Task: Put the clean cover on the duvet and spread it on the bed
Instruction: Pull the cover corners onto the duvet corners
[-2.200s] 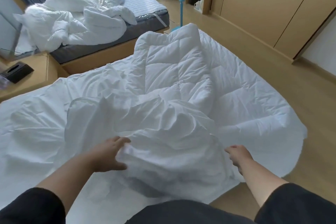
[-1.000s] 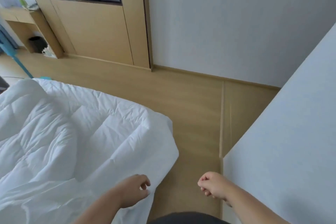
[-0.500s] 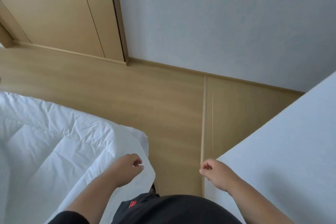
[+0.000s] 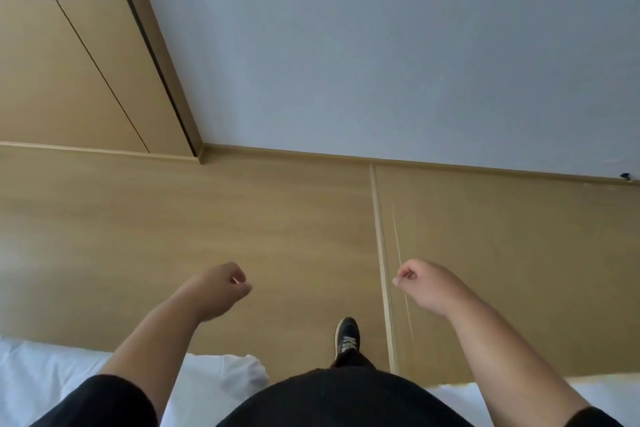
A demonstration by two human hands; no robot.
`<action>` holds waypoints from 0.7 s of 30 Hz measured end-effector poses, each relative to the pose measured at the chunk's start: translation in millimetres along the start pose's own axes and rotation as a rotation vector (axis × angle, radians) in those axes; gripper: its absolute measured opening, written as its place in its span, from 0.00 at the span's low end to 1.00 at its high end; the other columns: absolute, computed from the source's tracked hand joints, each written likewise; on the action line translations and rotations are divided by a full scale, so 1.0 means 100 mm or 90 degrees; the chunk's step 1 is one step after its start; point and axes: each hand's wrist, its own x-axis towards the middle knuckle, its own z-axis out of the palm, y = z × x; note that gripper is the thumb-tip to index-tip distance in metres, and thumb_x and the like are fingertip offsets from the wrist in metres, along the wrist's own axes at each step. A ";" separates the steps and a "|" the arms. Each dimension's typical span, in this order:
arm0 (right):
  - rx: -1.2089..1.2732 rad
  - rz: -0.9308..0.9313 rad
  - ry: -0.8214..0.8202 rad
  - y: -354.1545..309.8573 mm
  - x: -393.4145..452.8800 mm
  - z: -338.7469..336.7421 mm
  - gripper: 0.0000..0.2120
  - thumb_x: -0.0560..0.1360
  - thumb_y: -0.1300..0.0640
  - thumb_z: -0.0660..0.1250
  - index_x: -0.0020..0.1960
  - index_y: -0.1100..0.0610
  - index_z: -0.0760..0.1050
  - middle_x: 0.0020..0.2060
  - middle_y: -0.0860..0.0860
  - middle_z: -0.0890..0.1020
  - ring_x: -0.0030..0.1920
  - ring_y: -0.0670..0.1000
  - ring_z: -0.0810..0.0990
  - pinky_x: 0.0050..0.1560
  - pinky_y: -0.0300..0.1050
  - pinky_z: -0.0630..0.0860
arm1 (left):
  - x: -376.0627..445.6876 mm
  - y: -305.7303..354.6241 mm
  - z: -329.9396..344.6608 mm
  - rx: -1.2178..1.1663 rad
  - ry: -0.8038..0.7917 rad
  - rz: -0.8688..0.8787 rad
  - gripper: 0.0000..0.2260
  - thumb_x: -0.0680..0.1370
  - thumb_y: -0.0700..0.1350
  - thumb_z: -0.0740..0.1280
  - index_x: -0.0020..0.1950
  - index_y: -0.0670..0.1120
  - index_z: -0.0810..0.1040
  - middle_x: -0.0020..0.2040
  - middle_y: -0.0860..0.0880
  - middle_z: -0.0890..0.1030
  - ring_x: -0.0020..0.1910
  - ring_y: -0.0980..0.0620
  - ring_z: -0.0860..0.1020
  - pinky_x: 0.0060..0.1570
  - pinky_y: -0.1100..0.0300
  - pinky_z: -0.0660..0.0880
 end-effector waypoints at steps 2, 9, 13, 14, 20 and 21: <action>-0.014 -0.017 -0.042 -0.18 0.49 -0.10 0.08 0.79 0.41 0.63 0.53 0.43 0.75 0.50 0.39 0.78 0.48 0.42 0.78 0.43 0.41 0.75 | 0.32 -0.09 -0.13 0.004 -0.019 -0.030 0.11 0.79 0.58 0.66 0.57 0.55 0.76 0.53 0.55 0.79 0.50 0.55 0.79 0.51 0.58 0.76; -0.095 -0.142 -0.076 -1.45 2.32 -0.76 0.08 0.80 0.40 0.63 0.53 0.42 0.74 0.49 0.40 0.79 0.46 0.43 0.79 0.45 0.42 0.76 | 1.23 -0.16 -0.97 -0.157 0.103 -0.203 0.09 0.80 0.56 0.66 0.55 0.53 0.78 0.49 0.53 0.81 0.48 0.53 0.80 0.53 0.54 0.79; -0.171 -0.244 -0.115 -2.58 3.00 -0.96 0.06 0.80 0.42 0.64 0.52 0.43 0.74 0.48 0.39 0.79 0.44 0.42 0.79 0.42 0.41 0.73 | 1.36 -0.27 -1.45 -0.223 0.163 -0.271 0.09 0.80 0.57 0.64 0.55 0.55 0.77 0.49 0.58 0.79 0.47 0.57 0.78 0.49 0.57 0.76; -0.202 -0.266 -0.134 -2.88 3.13 -0.93 0.06 0.80 0.42 0.64 0.51 0.43 0.74 0.48 0.39 0.79 0.43 0.43 0.79 0.41 0.41 0.73 | 1.36 -0.35 -1.53 -0.237 0.172 -0.292 0.09 0.80 0.57 0.64 0.55 0.55 0.77 0.49 0.58 0.79 0.47 0.57 0.78 0.50 0.57 0.76; -0.348 -0.462 -0.202 -4.65 3.56 -0.23 0.05 0.79 0.43 0.63 0.52 0.42 0.74 0.48 0.40 0.77 0.45 0.42 0.79 0.48 0.43 0.78 | 1.45 -1.15 -1.81 -0.454 0.295 -0.382 0.05 0.79 0.56 0.65 0.50 0.57 0.78 0.46 0.56 0.82 0.46 0.58 0.79 0.45 0.59 0.77; -0.362 -0.482 -0.218 -4.93 3.60 -0.08 0.04 0.79 0.44 0.63 0.52 0.42 0.74 0.49 0.40 0.77 0.46 0.42 0.79 0.49 0.44 0.78 | 1.49 -1.35 -1.89 -0.478 0.300 -0.396 0.05 0.79 0.56 0.66 0.49 0.57 0.78 0.46 0.56 0.82 0.46 0.58 0.79 0.44 0.60 0.76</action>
